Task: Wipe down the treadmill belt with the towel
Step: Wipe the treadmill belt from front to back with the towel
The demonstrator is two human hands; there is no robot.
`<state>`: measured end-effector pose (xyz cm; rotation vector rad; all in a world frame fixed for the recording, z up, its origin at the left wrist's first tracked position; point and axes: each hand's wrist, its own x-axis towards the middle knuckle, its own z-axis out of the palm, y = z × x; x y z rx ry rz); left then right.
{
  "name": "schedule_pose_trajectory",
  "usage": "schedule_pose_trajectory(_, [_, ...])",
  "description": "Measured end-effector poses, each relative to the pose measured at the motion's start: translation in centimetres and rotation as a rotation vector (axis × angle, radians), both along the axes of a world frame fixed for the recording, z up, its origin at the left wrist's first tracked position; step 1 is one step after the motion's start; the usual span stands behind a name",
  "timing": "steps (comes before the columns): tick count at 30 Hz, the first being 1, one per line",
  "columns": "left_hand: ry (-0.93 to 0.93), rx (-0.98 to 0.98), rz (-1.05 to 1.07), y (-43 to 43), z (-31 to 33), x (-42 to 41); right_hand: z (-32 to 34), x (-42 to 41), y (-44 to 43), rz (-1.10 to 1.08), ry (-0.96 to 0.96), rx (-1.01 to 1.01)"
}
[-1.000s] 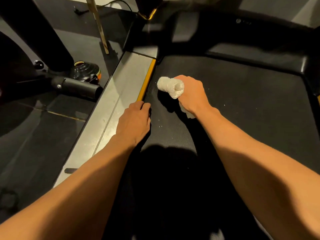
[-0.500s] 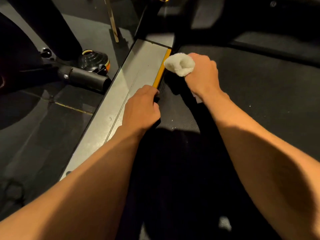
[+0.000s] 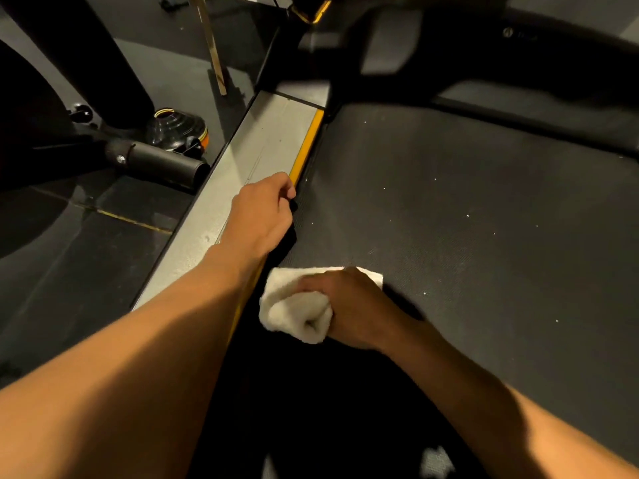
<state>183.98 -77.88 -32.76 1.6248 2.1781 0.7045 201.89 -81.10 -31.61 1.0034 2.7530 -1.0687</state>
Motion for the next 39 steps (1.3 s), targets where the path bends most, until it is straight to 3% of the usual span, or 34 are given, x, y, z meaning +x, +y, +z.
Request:
schedule_pose_trajectory(2, [0.010, -0.026, -0.022, 0.0, 0.3, 0.1, 2.1, 1.1, 0.5, -0.055, 0.122, 0.096])
schedule_pose_trajectory(4, [0.036, -0.046, -0.042, 0.0, 0.6, 0.1, 4.0, 1.4, 3.5, -0.263, 0.200, 0.152])
schedule_pose_trajectory(6, [0.074, -0.064, -0.067, 0.0, 0.7, 0.2, 3.8, 1.3, 7.5, -0.366, 0.145, 0.100])
schedule_pose_trajectory(8, [0.111, -0.082, -0.081, 0.1, 0.7, 0.5, 2.0, 1.0, 10.1, -0.356, 0.034, 0.184])
schedule_pose_trajectory(11, [0.135, -0.082, -0.077, 0.0, 0.6, 1.2, -0.6, 0.0, 7.7, -0.265, -0.107, 0.182])
schedule_pose_trajectory(12, [0.140, -0.079, -0.074, -0.1, 0.5, 1.3, -0.9, -0.3, 5.8, -0.207, -0.127, 0.157])
schedule_pose_trajectory(16, [0.162, -0.079, -0.082, -0.2, 0.5, 1.1, 0.5, 0.1, -1.7, 0.088, 0.037, -0.258])
schedule_pose_trajectory(22, [0.182, -0.115, -0.084, 0.2, 0.4, 0.7, 4.5, 2.6, 2.6, -0.169, 0.178, -0.374])
schedule_pose_trajectory(25, [0.192, -0.103, -0.095, 0.3, 0.4, 0.9, 5.8, 3.7, 5.5, -0.349, 0.276, -0.242])
schedule_pose_trajectory(28, [0.200, -0.105, -0.106, 0.4, 0.5, 1.1, 4.2, 3.5, 7.0, -0.418, 0.196, -0.055])
schedule_pose_trajectory(33, [0.206, -0.117, -0.102, 0.2, 0.6, 1.3, -1.8, 2.3, 5.7, -0.229, -0.209, 0.190])
schedule_pose_trajectory(36, [0.191, -0.106, -0.091, 0.1, 0.5, 1.3, -1.2, 1.3, 3.0, -0.169, -0.412, 0.269])
schedule_pose_trajectory(37, [0.186, -0.103, -0.083, 0.1, 0.5, 1.3, -0.6, 1.2, 1.8, -0.095, -0.413, 0.271])
schedule_pose_trajectory(39, [0.189, -0.103, -0.082, 0.1, 0.4, 1.2, 0.3, 1.4, -1.1, 0.100, -0.186, 0.071])
